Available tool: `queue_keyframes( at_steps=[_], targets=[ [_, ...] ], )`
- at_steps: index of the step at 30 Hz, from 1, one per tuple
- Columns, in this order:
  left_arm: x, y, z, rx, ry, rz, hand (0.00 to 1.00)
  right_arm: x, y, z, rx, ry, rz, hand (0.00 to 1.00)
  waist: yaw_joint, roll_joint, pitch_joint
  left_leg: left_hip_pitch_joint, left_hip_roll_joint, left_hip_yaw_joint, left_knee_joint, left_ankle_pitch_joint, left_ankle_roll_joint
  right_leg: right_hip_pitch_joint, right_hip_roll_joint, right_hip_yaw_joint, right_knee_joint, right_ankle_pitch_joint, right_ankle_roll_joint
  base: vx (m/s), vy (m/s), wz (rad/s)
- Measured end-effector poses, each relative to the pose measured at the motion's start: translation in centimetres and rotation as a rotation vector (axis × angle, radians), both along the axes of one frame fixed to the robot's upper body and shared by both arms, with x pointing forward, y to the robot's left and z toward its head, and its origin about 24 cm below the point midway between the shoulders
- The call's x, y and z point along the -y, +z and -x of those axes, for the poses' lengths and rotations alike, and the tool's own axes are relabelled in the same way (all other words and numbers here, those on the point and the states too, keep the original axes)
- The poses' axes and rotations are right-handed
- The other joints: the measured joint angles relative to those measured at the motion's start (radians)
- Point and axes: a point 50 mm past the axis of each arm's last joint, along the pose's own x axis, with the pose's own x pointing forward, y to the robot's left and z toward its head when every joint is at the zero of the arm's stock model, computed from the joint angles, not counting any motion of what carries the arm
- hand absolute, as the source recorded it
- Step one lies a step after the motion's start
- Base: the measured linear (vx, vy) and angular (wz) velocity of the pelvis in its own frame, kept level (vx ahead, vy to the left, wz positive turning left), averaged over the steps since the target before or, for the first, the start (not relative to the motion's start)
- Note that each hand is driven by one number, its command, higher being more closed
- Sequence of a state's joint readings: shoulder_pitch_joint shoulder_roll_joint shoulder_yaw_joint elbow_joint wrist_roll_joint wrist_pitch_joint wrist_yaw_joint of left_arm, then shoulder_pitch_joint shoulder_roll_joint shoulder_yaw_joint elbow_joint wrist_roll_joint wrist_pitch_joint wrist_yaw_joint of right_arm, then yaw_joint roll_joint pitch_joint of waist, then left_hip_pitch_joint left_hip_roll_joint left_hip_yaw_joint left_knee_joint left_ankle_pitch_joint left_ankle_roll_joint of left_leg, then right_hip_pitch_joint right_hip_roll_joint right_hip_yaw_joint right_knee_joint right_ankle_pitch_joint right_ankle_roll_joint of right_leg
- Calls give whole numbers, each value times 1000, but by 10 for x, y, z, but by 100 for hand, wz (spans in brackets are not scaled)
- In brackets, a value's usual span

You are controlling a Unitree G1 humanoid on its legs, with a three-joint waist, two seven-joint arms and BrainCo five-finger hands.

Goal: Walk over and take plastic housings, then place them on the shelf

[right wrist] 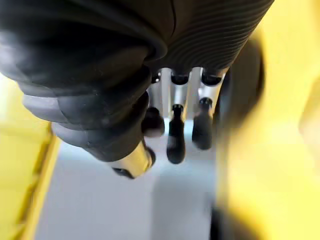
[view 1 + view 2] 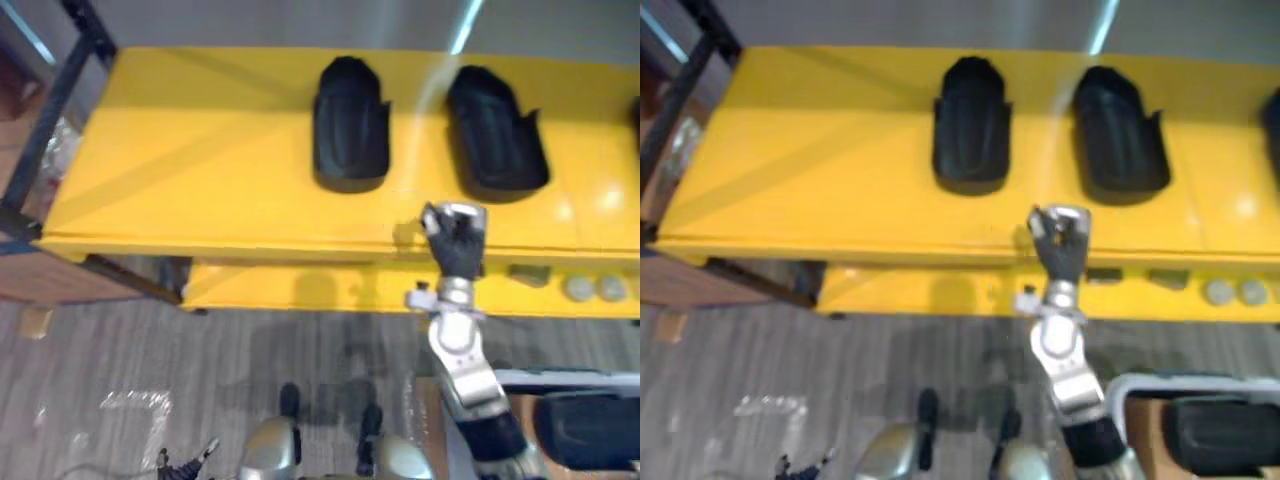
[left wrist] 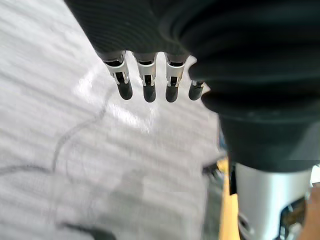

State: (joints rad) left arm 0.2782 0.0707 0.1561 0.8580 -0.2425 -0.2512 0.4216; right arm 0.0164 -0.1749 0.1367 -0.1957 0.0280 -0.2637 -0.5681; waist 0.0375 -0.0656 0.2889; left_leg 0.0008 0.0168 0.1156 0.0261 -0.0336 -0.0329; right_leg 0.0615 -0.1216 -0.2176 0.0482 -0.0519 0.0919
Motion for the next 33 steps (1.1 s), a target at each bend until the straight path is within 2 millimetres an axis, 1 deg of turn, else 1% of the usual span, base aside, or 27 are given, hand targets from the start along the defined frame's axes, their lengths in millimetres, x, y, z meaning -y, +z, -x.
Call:
queue_keyframes(
  at_steps=[1,4,5,7,9,10,11,12,13,15,17,18,22,23,25,28,30,31,33],
  targets=[
    [0,-1,1,3,14,14,0,11,-13,11,-42,-47,-27,0,-6,-2,-30,11,0,10,-10,-2,-2,2,1,11,-4,1,1,69,12,-28],
    [1,-3,4,-7,19,27,0,24,-32,25,-117,-108,-56,0,-29,2,-62,37,0,39,-25,-2,-3,5,1,37,-5,1,2,25,21,-31],
    [1,-4,5,-9,18,44,0,34,-55,34,-219,-150,-52,0,-49,11,-84,44,0,46,-31,-2,-3,6,1,47,-5,2,3,-23,13,-23],
    [1,-4,5,-14,15,51,0,40,-73,41,-303,-167,-58,0,-49,18,-93,57,2,59,-37,-2,-3,9,2,59,-5,2,4,-29,8,-21],
    [4,-5,5,-19,4,70,0,48,-107,57,-463,-188,-82,0,-55,39,-122,72,2,68,-56,3,-4,9,4,67,-5,2,4,-53,1,-16],
    [5,-6,3,-21,-4,72,0,50,-117,60,-515,-185,-78,0,-55,42,-129,73,2,69,-58,5,-4,9,4,67,-5,2,5,-35,-1,-7],
    [6,-6,1,-28,-20,79,0,51,-133,66,-597,-177,-75,0,-55,45,-135,82,3,74,-64,8,-5,11,4,69,-5,2,5,-33,-2,-13],
    [8,-7,-2,-39,-41,99,0,50,-154,74,-709,-148,-72,0,-52,48,-147,98,4,85,-84,15,-6,11,8,80,-4,3,4,-38,-4,-17],
    [12,-9,-2,-57,-65,120,0,48,-170,80,-807,-113,-64,0,-50,48,-155,107,3,87,-106,25,-6,11,9,82,-4,3,4,-40,-7,-13],
    [17,-12,-6,-79,-108,141,0,44,-184,86,-898,-73,-41,0,-53,54,-162,107,3,88,-106,27,-6,11,9,82,-4,7,5,-7,-2,-2],
    [20,-12,-14,-88,-186,153,0,41,-201,95,-1012,-53,-56,0,-52,51,-164,107,2,87,-111,30,-5,11,9,82,-4,9,5,-37,-4,0],
    [20,-12,-16,-92,-212,149,0,40,-204,97,-1032,-55,-59,0,-51,51,-164,107,2,87,-111,30,-5,11,9,82,-5,10,5,-33,-5,1],
    [23,-11,-31,-150,-485,113,0,35,-216,99,-1102,-51,-96,0,-52,41,-164,113,3,103,-113,31,-5,11,10,91,-12,15,5,-4,4,-6],
    [23,-11,-34,-159,-525,108,0,34,-217,100,-1110,-49,-98,0,-51,40,-163,116,3,110,-113,31,-5,12,11,98,-13,17,5,3,14,-29],
    [26,-11,-42,-205,-689,92,0,28,-219,97,-1119,-19,-90,0,-53,38,-163,124,6,144,-113,29,-8,10,19,131,-28,29,4,7,13,-40],
    [31,-11,-51,-257,-840,77,0,25,-220,97,-1119,-9,-93,0,-58,38,-163,127,10,178,-113,25,-10,8,25,166,-52,50,3,0,5,-40],
    [34,-12,-55,-311,-934,76,0,21,-220,96,-1116,12,-83,0,-75,36,-161,148,15,225,-112,12,-14,4,36,209,-59,58,3,-26,-2,-57],
    [35,-12,-55,-324,-952,72,0,19,-219,95,-1113,22,-75,0,-81,34,-159,155,17,235,-112,8,-16,3,36,223,-59,60,1,-22,17,-76],
    [38,-13,-58,-362,-1004,72,0,13,-216,92,-1084,61,-45,0,-85,32,-157,171,24,303,-104,-8,-23,-20,54,299,-59,75,0,-21,23,-100]
  ],
)
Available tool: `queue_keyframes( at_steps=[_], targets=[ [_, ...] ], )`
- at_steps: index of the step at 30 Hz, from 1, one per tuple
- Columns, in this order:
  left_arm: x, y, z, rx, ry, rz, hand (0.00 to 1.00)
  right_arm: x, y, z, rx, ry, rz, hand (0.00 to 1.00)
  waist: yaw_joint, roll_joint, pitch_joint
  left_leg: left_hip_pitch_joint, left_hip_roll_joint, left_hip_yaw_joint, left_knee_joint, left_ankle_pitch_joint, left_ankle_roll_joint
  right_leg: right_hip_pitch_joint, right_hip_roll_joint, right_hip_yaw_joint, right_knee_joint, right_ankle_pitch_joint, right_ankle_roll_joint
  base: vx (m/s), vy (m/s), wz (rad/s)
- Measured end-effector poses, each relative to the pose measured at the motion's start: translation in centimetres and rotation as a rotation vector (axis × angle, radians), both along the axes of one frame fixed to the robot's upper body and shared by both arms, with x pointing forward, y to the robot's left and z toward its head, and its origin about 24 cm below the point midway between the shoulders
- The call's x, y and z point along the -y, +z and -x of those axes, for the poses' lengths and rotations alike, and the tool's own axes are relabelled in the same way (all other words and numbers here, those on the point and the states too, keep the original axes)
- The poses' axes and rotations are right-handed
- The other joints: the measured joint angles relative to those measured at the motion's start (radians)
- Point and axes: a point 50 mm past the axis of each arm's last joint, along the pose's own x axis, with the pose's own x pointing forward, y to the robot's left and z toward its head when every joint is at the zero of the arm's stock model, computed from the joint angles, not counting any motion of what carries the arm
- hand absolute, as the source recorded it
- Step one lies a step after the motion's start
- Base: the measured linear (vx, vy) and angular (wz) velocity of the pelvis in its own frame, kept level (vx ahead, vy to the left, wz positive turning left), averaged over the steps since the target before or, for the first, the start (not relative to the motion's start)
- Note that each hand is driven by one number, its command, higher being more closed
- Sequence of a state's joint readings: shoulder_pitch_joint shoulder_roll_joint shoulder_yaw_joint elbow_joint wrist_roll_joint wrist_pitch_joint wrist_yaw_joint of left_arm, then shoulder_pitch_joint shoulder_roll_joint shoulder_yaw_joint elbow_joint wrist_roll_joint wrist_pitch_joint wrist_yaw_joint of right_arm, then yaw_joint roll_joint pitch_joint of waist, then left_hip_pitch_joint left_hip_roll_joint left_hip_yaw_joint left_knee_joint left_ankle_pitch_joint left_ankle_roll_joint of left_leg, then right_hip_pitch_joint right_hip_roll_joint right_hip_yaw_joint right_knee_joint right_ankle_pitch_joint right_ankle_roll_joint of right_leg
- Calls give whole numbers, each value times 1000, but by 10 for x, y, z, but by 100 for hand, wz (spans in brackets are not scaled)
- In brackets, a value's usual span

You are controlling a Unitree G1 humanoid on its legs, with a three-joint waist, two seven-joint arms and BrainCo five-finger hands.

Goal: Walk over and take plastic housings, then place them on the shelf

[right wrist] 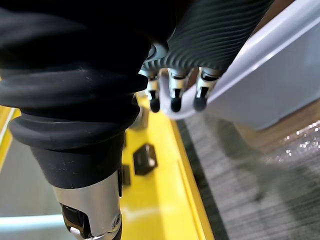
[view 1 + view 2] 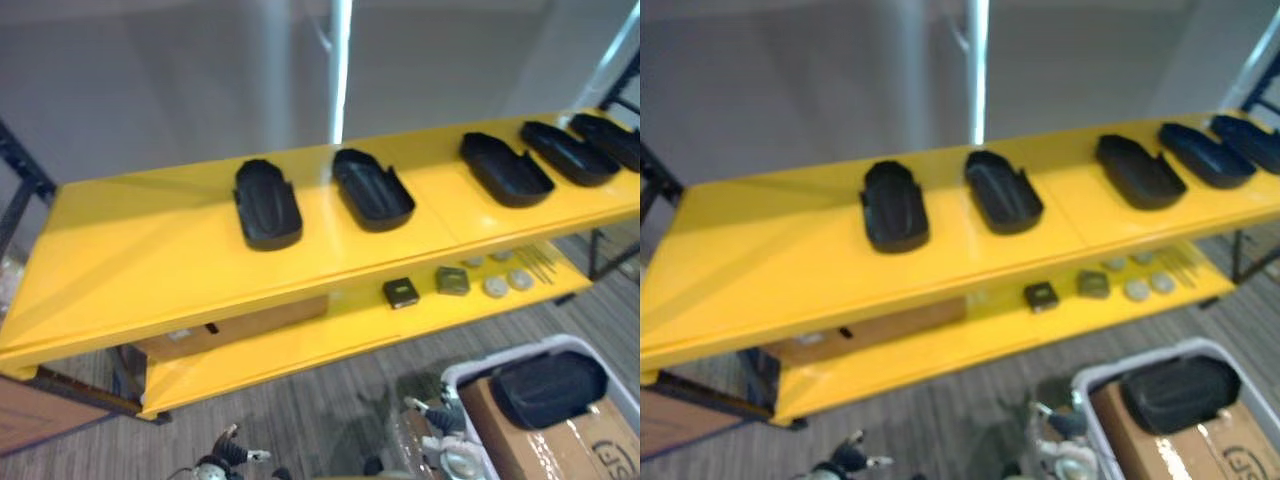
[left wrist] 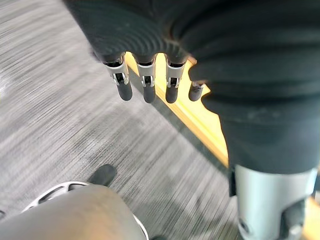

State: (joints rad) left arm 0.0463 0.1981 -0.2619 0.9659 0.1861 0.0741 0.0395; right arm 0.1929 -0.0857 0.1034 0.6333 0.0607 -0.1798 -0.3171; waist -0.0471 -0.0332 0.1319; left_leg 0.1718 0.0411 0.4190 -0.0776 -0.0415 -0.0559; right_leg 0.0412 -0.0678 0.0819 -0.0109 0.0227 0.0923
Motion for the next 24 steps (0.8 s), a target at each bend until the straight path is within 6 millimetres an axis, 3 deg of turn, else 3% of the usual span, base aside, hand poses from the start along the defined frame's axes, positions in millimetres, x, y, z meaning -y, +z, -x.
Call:
queue_keyframes(
  at_steps=[2,3,4,7,9,10,15,20,22,24],
  targets=[
    [0,2,-7,8,-20,-6,0,-6,3,-3,19,45,-7,0,-3,-13,16,-24,10,11,107,-57,-2,-10,6,55,0,9,0,-26,-6,-96],
    [0,3,-11,20,-22,-8,0,-9,7,-8,48,84,-2,0,-11,-22,23,-70,25,-46,222,-102,27,-29,16,100,5,16,2,-40,-50,-111],
    [2,3,-13,29,2,11,0,-11,13,-14,86,144,9,0,-14,-9,31,-120,41,-146,346,-166,50,-42,33,149,16,24,7,-37,-37,-122],
    [14,4,-17,62,80,74,0,-9,26,-31,161,258,56,0,-6,29,56,-177,49,-304,501,-267,44,-74,63,235,-2,35,-1,-113,140,-132],
    [26,4,-21,84,102,118,0,-8,30,-37,187,281,70,0,7,47,61,-191,46,-318,499,-302,38,-106,59,218,-1,49,-18,-176,185,-104],
    [31,6,-26,110,106,142,0,-11,35,-42,223,294,68,0,7,36,75,-212,39,-303,502,-323,34,-138,46,219,-1,73,-13,-158,155,-59],
    [34,9,-31,160,89,149,0,-19,41,-49,263,346,94,0,21,23,82,-242,10,-310,503,-321,39,-171,15,170,9,94,1,-41,82,1],
    [37,18,-46,253,8,143,0,-3,56,-63,346,235,155,0,27,78,151,-258,18,-380,574,-333,35,-197,44,141,114,84,22,56,-2,14],
    [32,20,-48,267,-9,128,0,8,58,-57,370,140,152,0,21,73,181,-208,28,-374,574,-354,40,-187,71,170,154,84,22,-8,30,-52],
    [17,22,-47,274,17,107,0,17,60,-41,401,88,152,0,2,25,211,-145,26,-302,565,-365,49,-178,68,149,175,102,40,-102,50,-99]
  ],
)
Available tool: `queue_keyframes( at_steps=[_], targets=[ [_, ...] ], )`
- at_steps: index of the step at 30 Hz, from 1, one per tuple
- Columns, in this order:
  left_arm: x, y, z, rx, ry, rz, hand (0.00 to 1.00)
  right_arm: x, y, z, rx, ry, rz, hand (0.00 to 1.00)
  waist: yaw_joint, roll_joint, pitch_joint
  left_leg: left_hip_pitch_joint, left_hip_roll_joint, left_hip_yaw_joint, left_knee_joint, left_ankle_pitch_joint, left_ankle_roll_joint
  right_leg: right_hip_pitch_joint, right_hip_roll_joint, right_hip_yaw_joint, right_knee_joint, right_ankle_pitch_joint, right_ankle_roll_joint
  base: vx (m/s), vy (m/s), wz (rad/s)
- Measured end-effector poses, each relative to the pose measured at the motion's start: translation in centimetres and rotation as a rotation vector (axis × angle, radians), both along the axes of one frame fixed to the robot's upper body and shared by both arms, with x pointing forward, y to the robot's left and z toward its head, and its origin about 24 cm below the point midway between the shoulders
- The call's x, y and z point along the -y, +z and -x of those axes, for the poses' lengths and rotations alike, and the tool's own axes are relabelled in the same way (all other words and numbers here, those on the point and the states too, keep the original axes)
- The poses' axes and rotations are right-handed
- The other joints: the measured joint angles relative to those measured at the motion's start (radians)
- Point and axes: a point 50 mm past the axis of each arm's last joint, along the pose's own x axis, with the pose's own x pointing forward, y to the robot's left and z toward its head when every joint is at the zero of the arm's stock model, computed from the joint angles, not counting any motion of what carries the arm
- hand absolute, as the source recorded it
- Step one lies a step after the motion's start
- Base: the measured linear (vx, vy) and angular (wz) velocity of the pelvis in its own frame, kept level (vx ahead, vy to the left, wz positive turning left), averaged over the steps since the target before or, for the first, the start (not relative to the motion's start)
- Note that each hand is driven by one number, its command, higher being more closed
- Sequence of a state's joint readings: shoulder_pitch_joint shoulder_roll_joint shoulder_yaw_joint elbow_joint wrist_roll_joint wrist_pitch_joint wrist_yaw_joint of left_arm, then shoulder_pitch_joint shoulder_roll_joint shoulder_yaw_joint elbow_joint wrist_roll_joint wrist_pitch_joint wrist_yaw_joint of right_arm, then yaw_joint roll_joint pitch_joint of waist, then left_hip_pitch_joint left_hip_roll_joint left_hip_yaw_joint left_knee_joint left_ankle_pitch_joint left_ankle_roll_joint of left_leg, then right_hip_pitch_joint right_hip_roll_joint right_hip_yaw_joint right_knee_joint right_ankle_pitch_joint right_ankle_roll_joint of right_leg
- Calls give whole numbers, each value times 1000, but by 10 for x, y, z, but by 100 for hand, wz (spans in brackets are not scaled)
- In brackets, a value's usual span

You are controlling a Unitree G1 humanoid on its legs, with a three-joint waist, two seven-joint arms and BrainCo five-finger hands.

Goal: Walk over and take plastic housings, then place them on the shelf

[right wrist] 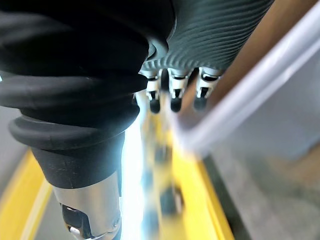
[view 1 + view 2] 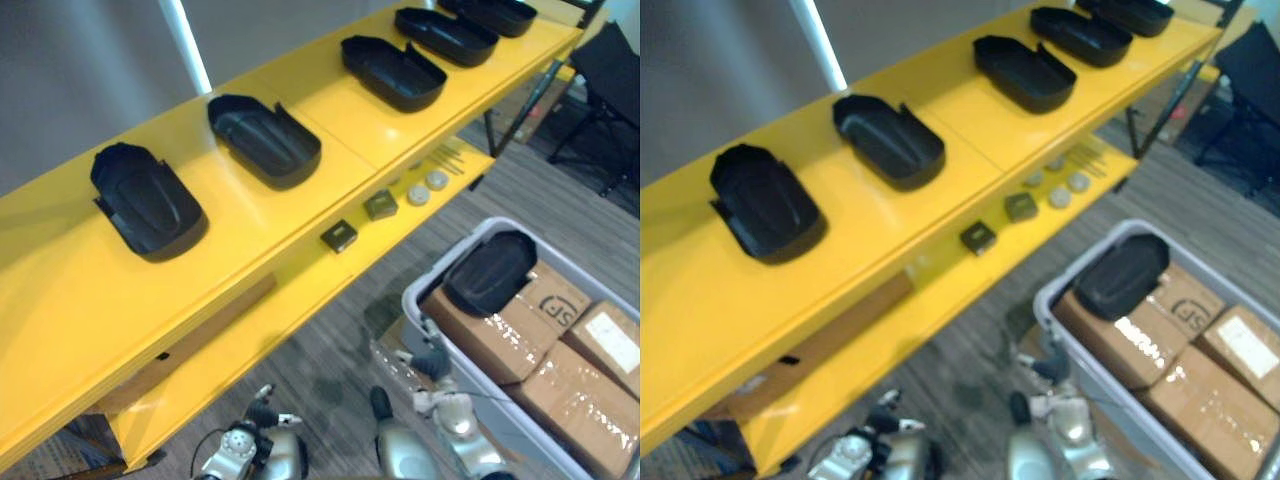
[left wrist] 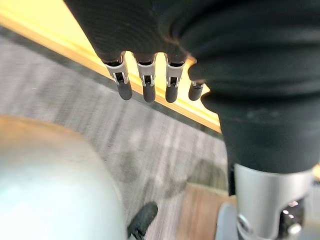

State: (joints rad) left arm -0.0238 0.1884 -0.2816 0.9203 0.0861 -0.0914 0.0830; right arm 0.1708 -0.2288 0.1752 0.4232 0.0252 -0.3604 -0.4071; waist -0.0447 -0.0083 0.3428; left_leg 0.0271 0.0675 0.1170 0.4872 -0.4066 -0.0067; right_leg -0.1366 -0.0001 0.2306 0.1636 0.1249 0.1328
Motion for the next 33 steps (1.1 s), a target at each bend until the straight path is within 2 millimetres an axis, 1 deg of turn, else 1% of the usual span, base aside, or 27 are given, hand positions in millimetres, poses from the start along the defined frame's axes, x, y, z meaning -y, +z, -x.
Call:
queue_keyframes(
  at_steps=[1,2,3,4,5,6,7,8,9,10,11,12,14,15,16,17,18,20,23,24,25,27,28,29,31,32,33],
  targets=[
    [-4,0,1,-1,10,-7,0,1,2,2,15,4,-4,0,-4,-13,6,7,-2,18,2,-3,6,-1,-1,-21,-10,21,0,-193,46,-128],
    [-10,2,-1,5,46,-8,0,2,8,3,47,19,-18,0,-2,-26,11,2,14,59,16,-5,17,-2,7,-41,-77,118,4,-194,22,-130],
    [-14,0,5,-14,98,7,0,4,10,1,63,32,-38,0,0,-12,15,-11,46,106,18,-4,26,-19,14,-88,-66,110,-17,-272,25,-137],
    [-21,-1,9,-24,168,24,0,3,11,0,66,43,-62,0,2,-11,16,-16,68,135,21,-1,28,-48,8,-172,60,38,-97,-252,28,-106],
    [-28,-3,15,-30,255,41,0,1,13,-3,77,50,-100,0,7,-2,14,-21,97,154,24,6,26,-73,-18,-248,231,-62,-129,-258,52,-72],
    [-33,-3,19,-30,293,46,0,0,14,-6,88,52,-119,0,12,3,14,-27,114,161,30,10,24,-74,-36,-272,301,-104,-138,-208,47,-82],
    [-46,-5,36,-48,367,39,0,-2,23,-20,135,61,-142,0,38,7,13,-43,135,185,40,17,17,-64,-94,-303,383,-165,-149,-164,9,-69],
    [-50,-7,44,-61,402,41,0,-3,29,-27,162,65,-140,0,49,7,13,-57,143,197,47,19,15,-60,-121,-311,388,-179,-153,-170,-49,-82],
    [-57,-11,63,-95,467,30,0,-5,40,-42,216,68,-136,0,71,6,13,-88,148,211,57,25,10,-51,-168,-315,370,-191,-171,-126,-82,-46],
    [-61,-11,72,-104,518,30,0,-6,46,-49,239,67,-133,0,81,8,13,-108,151,211,65,27,6,-45,-188,-315,353,-191,-173,-154,-176,-38],
    [-69,-13,89,-139,565,5,0,-8,56,-61,268,57,-127,0,103,7,12,-145,154,210,84,29,-3,-30,-218,-316,298,-176,-177,-132,-224,-14],
    [-75,-15,105,-170,610,-13,0,-8,64,-71,285,41,-122,0,120,1,10,-183,157,200,115,29,-24,-12,-228,-320,231,-147,-145,-124,-239,-4],
    [-72,-20,123,-219,660,-12,0,-5,75,-82,296,22,-97,0,140,29,15,-222,156,177,114,52,-47,-1,-227,-385,162,-174,-86,-75,-185,5],
    [-69,-21,128,-235,671,-5,0,-4,78,-84,299,22,-90,0,141,33,13,-238,154,163,111,63,-51,1,-229,-402,140,-178,-50,-59,-216,7],
    [-61,-24,135,-251,693,13,0,-3,84,-89,306,19,-77,0,141,39,17,-266,144,137,107,84,-61,-1,-231,-421,101,-182,48,-32,-184,9],
    [-56,-25,135,-251,695,26,0,0,86,-90,308,8,-73,0,140,48,22,-273,146,123,100,95,-62,-6,-224,-424,100,-181,47,-47,-206,13],
    [-48,-26,133,-242,699,50,0,6,89,-88,317,-25,-75,0,138,51,29,-272,129,80,66,118,-70,-15,-222,-427,106,-184,41,-59,-190,9],
    [-38,-27,130,-217,727,102,0,17,90,-82,316,-78,-91,0,125,42,35,-268,113,78,8,156,-78,-39,-229,-426,114,-186,34,-57,-155,6],
    [-30,-26,124,-172,689,148,0,35,96,-81,346,-170,-92,0,96,31,74,-254,85,83,-64,203,-81,-68,-249,-424,125,-188,24,-40,-56,0],
    [-26,-26,122,-160,674,165,0,44,102,-83,374,-226,-91,0,89,39,89,-254,75,81,-79,214,-81,-72,-256,-425,125,-185,25,-26,-26,4],
    [-23,-26,121,-157,663,173,0,48,106,-85,391,-252,-90,0,86,44,94,-255,70,80,-84,219,-79,-73,-260,-425,124,-182,27,-12,0,7],
    [-17,-26,119,-143,671,207,0,62,131,-104,478,-332,-103,0,84,62,112,-257,46,46,-103,232,-75,-74,-271,-425,113,-165,33,-11,24,7],
    [-16,-26,119,-143,677,218,0,65,138,-110,499,-345,-109,0,84,66,116,-257,41,44,-105,233,-73,-73,-273,-425,110,-161,35,-18,32,13],
    [-14,-26,119,-146,671,228,0,70,153,-122,534,-369,-105,0,85,72,121,-258,29,36,-118,244,-68,-71,-280,-428,100,-151,38,-21,36,15],
    [-13,-26,117,-146,679,249,0,80,183,-142,585,-404,-76,0,93,80,127,-267,6,28,-148,267,-60,-71,-297,-440,72,-128,47,-13,37,20],
    [-12,-27,117,-150,678,254,0,84,192,-147,595,-417,-68,0,95,85,129,-273,1,24,-149,270,-57,-70,-300,-445,65,-120,47,-13,52,19],
    [-11,-27,116,-156,678,263,0,94,210,-156,613,-448,-60,0,106,96,138,-276,-8,23,-153,275,-51,-69,-308,-448,53,-110,52,-28,65,16]
  ],
)
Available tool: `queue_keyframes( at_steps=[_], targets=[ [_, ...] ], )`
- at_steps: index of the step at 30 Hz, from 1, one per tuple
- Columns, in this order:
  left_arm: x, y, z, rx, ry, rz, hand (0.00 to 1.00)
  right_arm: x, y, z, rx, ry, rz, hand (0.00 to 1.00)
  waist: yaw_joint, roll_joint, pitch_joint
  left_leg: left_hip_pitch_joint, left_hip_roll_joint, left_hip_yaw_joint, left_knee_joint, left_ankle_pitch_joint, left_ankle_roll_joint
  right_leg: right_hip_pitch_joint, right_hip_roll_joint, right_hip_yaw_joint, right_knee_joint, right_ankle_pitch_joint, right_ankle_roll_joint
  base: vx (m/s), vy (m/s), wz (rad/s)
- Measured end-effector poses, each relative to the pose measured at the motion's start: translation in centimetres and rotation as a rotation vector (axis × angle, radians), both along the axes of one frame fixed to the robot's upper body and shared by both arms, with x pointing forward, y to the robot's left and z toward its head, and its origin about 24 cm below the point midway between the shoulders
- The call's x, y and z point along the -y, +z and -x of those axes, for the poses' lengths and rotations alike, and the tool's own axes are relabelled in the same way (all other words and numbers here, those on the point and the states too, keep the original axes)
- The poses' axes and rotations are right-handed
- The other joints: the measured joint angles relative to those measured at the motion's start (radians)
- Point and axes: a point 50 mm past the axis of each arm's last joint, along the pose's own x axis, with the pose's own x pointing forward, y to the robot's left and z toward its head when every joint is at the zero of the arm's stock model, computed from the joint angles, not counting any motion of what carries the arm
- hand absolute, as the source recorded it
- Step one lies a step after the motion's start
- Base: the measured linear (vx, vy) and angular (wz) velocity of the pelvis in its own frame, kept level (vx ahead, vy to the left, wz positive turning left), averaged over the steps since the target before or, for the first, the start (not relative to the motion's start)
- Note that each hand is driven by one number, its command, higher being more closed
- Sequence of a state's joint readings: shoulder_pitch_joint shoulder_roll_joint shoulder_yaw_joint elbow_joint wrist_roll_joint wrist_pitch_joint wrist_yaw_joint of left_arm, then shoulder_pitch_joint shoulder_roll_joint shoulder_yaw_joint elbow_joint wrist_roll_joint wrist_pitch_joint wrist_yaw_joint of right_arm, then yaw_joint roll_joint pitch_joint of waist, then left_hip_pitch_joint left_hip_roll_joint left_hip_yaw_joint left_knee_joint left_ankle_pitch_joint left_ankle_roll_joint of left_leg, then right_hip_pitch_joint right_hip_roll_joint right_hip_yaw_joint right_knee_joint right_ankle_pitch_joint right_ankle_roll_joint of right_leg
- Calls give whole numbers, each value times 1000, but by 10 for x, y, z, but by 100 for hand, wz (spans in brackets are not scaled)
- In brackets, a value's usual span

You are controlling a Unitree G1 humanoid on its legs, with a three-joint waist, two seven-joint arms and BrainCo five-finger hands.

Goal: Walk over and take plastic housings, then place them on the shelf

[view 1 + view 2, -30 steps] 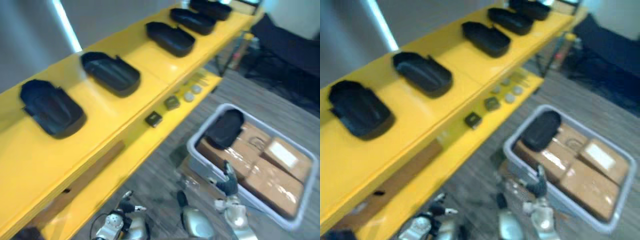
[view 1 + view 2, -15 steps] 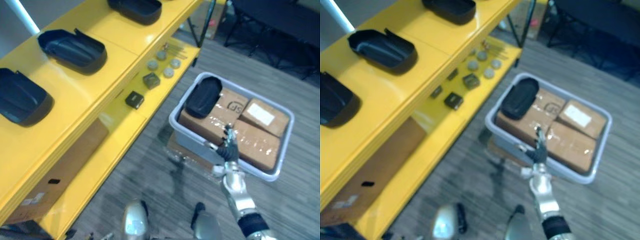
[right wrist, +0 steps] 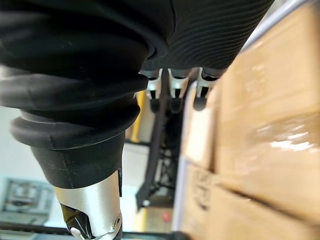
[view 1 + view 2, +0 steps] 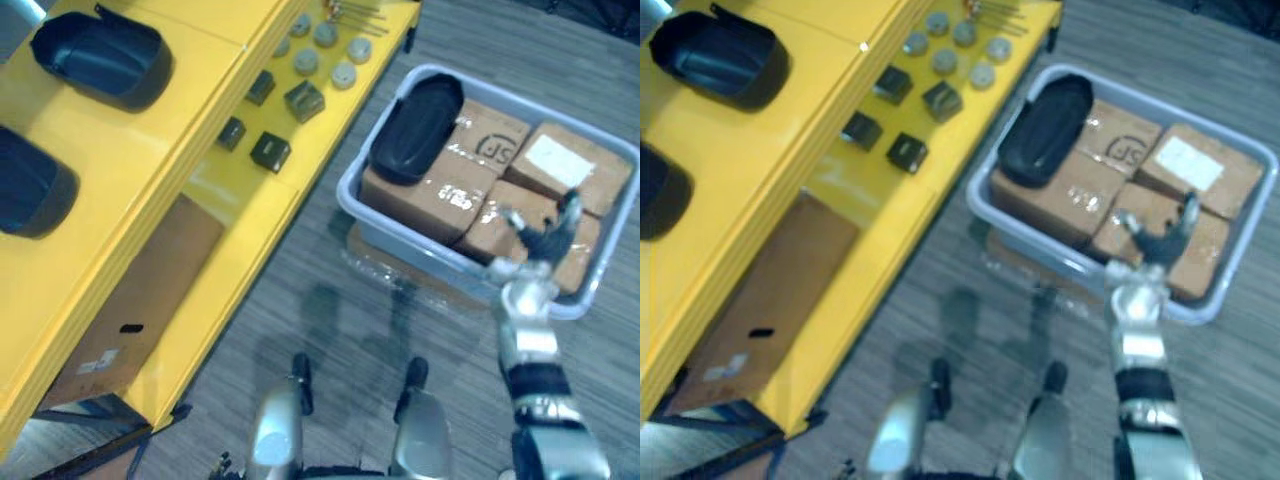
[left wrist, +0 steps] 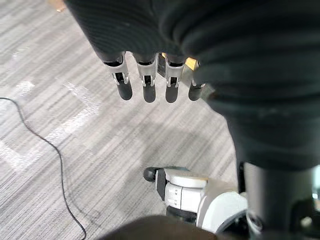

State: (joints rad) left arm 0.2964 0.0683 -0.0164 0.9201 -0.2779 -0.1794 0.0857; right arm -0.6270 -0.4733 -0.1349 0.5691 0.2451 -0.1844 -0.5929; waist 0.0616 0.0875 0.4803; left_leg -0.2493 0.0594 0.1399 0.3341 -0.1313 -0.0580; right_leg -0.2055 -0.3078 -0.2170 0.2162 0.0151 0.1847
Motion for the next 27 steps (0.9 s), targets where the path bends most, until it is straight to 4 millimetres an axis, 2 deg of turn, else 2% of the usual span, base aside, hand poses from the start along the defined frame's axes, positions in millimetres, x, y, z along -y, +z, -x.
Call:
queue_keyframes(
  at_steps=[1,4,6,12,16,20,24,27],
  targets=[
    [2,0,-3,0,-10,12,0,12,17,-5,11,-32,5,0,15,14,7,-1,-14,-2,-9,7,7,1,-12,-2,-5,6,3,-31,69,15],
    [6,-1,-7,4,-13,48,0,29,51,-16,25,-79,2,0,33,44,17,-33,-37,-28,-8,19,16,-3,-29,-22,-18,24,9,-31,67,25],
    [8,-1,-9,4,-26,57,0,38,59,-19,-13,-109,-5,0,51,56,26,-43,-42,-35,-6,23,18,-4,-31,-29,-31,36,9,-42,53,15],
    [17,-4,-9,-13,-70,96,0,53,70,-21,-80,-212,-73,0,98,92,39,-83,-56,-51,12,26,23,-17,-41,-43,-47,52,13,-28,29,8],
    [20,-5,-7,-26,-71,117,0,54,69,-23,-155,-229,-73,0,103,94,37,-102,-61,-72,20,30,25,-17,-42,-63,-59,60,13,-8,9,12],
    [24,-6,-5,-35,-108,127,0,61,77,-22,-186,-257,-94,0,132,99,34,-104,-65,-81,20,30,25,-15,-44,-69,-63,61,14,-3,1,1],
    [31,-8,-3,-56,-151,144,0,68,96,-18,-179,-285,-57,0,149,118,21,-123,-73,-91,23,32,25,-19,-51,-85,-72,67,14,-8,8,11],
    [36,-10,3,-79,-187,174,0,70,95,-18,-209,-301,-36,0,171,134,10,-124,-79,-96,22,32,25,-17,-55,-87,-76,67,15,4,1,1]
  ],
)
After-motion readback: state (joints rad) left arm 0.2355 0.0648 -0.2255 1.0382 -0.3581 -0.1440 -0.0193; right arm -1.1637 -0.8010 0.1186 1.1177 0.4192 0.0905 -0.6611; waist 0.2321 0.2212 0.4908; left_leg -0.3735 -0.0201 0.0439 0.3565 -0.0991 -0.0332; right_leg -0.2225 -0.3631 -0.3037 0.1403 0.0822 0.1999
